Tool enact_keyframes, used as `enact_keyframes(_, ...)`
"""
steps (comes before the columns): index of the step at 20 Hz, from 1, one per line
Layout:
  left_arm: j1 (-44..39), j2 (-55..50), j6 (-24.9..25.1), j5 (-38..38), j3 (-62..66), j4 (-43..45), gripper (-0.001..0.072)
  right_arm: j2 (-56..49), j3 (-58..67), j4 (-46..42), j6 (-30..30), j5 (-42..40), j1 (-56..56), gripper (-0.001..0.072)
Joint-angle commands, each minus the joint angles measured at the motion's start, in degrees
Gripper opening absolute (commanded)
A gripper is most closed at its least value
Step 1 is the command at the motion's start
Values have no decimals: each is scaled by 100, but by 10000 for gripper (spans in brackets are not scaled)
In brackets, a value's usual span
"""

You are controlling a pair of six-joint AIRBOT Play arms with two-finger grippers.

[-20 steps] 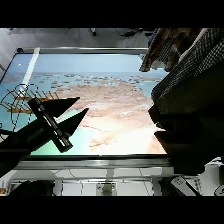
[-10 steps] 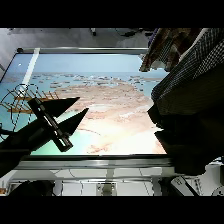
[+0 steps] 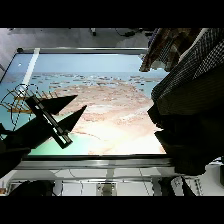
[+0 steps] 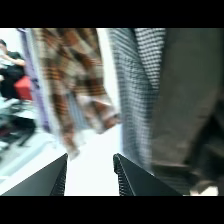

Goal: Fold the clothes and pants, and hang the long-sleeved shirts on hangers.

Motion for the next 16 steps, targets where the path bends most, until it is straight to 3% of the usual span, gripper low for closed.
enact_keyframes(1,166,-81,-52,-723,-2,313,348,138,17,940,-1303,275,83,693)
enact_keyframes(2,282,-125,-52,-879,-2,310,348,94,17,1043,-1770,302,234,694)
enact_keyframes(4,551,-229,-50,-1005,-2,310,348,-46,17,1117,-2039,385,715,693)
enact_keyframes(6,811,-387,-52,-994,-2,310,348,-299,17,1139,-2741,391,1510,693)
enact_keyframes(11,946,-726,-48,-992,-2,313,348,-1161,15,704,-4065,-173,3611,693)
enact_keyframes(16,946,-879,-48,-992,-2,313,348,-1698,-20,459,-4207,-339,4356,693)
